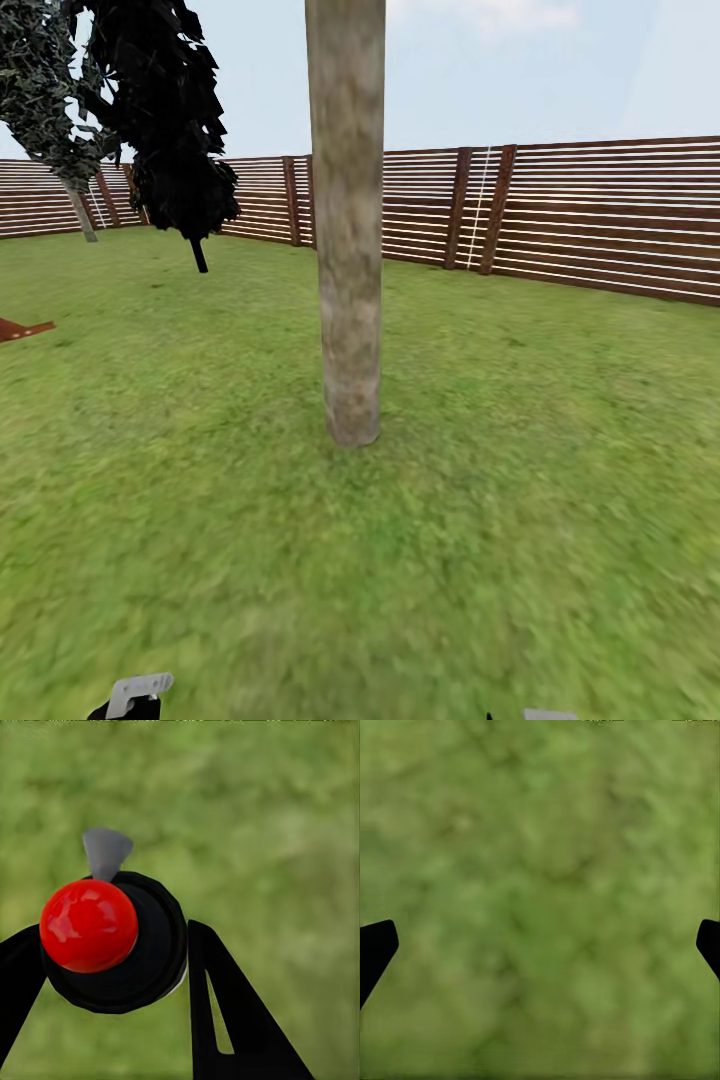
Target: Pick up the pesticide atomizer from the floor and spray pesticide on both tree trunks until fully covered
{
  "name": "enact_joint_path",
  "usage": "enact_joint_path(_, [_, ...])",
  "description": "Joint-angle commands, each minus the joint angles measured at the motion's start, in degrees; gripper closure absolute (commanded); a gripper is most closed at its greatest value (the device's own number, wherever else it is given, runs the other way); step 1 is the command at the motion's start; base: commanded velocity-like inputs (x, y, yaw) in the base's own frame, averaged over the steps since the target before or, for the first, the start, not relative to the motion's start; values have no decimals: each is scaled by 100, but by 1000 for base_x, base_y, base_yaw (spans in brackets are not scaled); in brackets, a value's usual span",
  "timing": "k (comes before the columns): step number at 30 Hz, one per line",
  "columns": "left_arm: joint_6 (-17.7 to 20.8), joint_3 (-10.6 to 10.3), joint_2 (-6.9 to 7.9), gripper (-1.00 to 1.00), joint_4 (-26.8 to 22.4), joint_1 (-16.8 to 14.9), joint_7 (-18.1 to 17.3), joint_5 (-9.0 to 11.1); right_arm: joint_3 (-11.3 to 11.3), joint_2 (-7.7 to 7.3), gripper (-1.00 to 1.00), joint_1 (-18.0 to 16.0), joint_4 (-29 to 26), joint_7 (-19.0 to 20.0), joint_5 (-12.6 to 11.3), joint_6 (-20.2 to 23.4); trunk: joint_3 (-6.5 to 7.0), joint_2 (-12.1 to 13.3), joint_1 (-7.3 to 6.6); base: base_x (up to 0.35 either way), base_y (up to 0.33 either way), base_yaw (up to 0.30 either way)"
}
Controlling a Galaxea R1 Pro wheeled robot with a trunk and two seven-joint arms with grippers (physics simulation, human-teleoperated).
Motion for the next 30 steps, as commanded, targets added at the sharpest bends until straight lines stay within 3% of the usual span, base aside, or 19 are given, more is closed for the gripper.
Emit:
enact_joint_path(1, [-18, -38, 1, 100, 6, -4, -27, 59, -31, 8, -100, -2, 6, -27, 59, -17, -5, -2, 0, 198, 0, 0])
enact_joint_path(6, [-23, -38, -4, 100, 6, 11, -27, 63, -38, 153, -100, 0, -1, -30, 45, -18, -5, -2, 0, 311, 0, 0])
enact_joint_path(21, [-31, 71, 28, 100, -10, 22, -23, 59, -31, 107, -100, 0, -11, -49, 63, -55, -5, -2, 0, 335, 0, -170])
enact_joint_path(24, [-38, 67, 35, 100, -87, -19, -40, 34, -38, 95, -100, 0, -262, -50, 66, -54, -5, -2, 0, 96, 0, -13])
enact_joint_path(25, [-33, 45, 44, 100, -203, -54, -71, -5, -39, 96, -100, 0, -667, -51, 71, -53, -5, -2, 0, 24, 0, -3])
enact_joint_path(26, [-22, 24, 96, 100, -451, -72, -145, -103, -34, 96, -100, 0, -1538, -27, 88, -29, -5, -2, 0, 6, 0, -1])
enact_joint_path(27, [-4, 14, 182, 100, -657, -74, -338, -327, 20, 98, -100, 0, -2050, -10, 188, -10, -5, -2, 0, 3, 0, 0])
enact_joint_path(29, [33, 14, 269, 100, -912, -90, -815, -789, 195, 94, -100, 1, -2373, 71, 475, 9, -5, -2, 0, 1, 0, 0])
enact_joint_path(30, [53, 14, 317, 100, -1055, -151, -1150, -1088, 356, 91, -100, -10, -2445, 331, 748, 47, -5, -2, 0, 0, 0, 0])
